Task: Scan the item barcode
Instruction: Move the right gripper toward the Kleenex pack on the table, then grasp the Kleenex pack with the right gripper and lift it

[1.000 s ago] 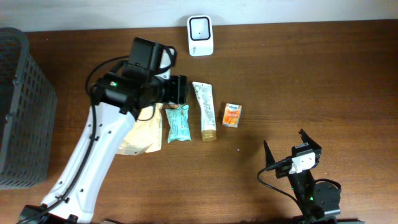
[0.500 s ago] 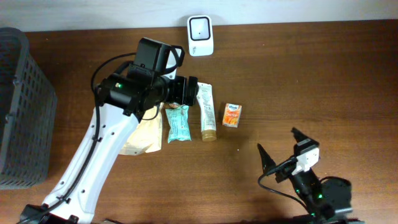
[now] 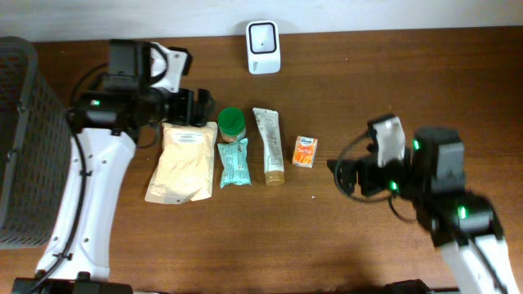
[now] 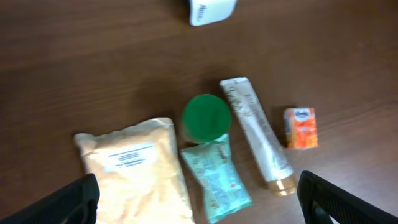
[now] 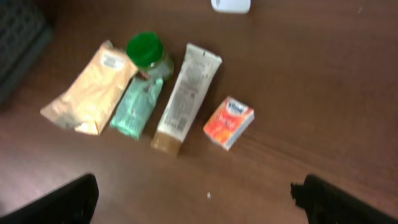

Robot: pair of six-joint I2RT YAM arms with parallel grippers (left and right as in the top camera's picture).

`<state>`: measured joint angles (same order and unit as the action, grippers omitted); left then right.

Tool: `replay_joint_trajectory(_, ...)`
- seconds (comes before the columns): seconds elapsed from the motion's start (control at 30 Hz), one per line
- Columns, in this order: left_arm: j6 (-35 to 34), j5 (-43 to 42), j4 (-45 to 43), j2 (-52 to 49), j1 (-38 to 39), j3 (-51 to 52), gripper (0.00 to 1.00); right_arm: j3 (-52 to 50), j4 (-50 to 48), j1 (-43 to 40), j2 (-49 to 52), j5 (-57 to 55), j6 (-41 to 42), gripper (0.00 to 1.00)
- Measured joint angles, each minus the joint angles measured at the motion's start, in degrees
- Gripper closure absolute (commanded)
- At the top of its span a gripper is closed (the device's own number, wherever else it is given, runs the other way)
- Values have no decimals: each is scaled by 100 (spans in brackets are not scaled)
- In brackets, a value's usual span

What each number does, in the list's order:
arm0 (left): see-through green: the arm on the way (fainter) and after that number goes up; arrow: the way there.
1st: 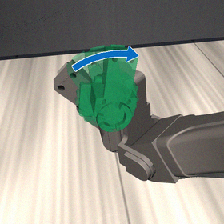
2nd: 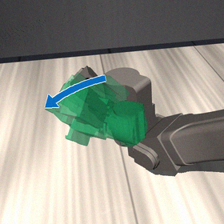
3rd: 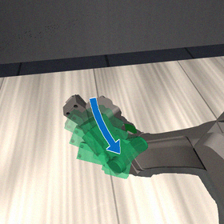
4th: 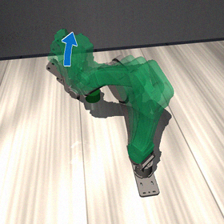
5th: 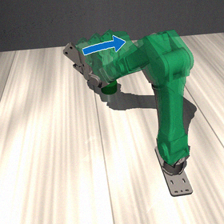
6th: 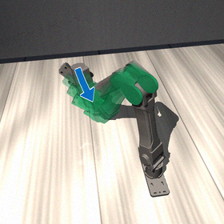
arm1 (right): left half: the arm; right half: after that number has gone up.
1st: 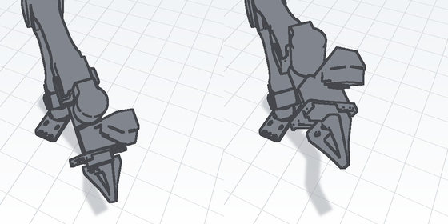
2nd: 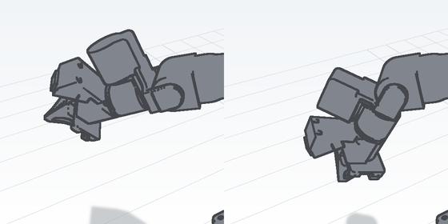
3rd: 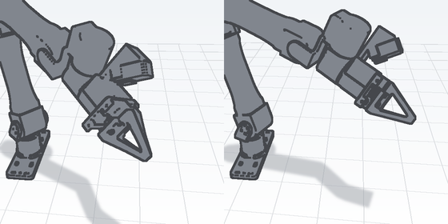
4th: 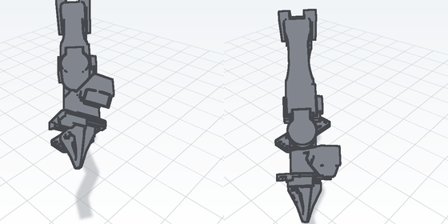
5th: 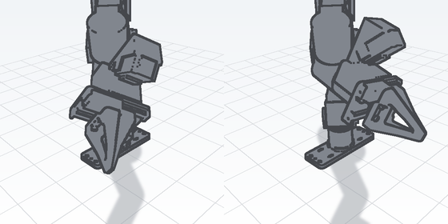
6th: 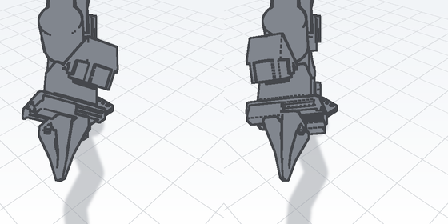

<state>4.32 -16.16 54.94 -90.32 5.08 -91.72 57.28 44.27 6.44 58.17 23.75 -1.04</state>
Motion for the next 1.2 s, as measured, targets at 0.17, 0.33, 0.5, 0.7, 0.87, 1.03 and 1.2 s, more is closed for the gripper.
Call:
replay_joint_trajectory(0.17,501,-358,11,-2,-826,0,1,955,590,0,1196,129,39,2)
replay_joint_trajectory(0.33,960,-745,0,-4,-1189,0,1,1047,597,0,2002,247,140,14)
replay_joint_trajectory(0.5,1051,-721,-61,-7,-1231,0,1,1062,518,15,2955,286,774,28)
replay_joint_trajectory(0.7,1108,-715,-76,-17,-1228,0,1,1067,-87,243,4039,293,1596,39)
replay_joint_trajectory(0.87,1115,-715,-79,-17,-1228,0,1,1067,-533,452,4535,144,2212,43)
replay_joint_trajectory(1.03,1113,-715,-79,-17,-1228,0,1,1067,-643,568,4863,-236,2653,44)
replay_joint_trajectory(1.2,1115,-715,-79,-22,-1228,0,1,1067,-887,584,5069,-367,2796,48)
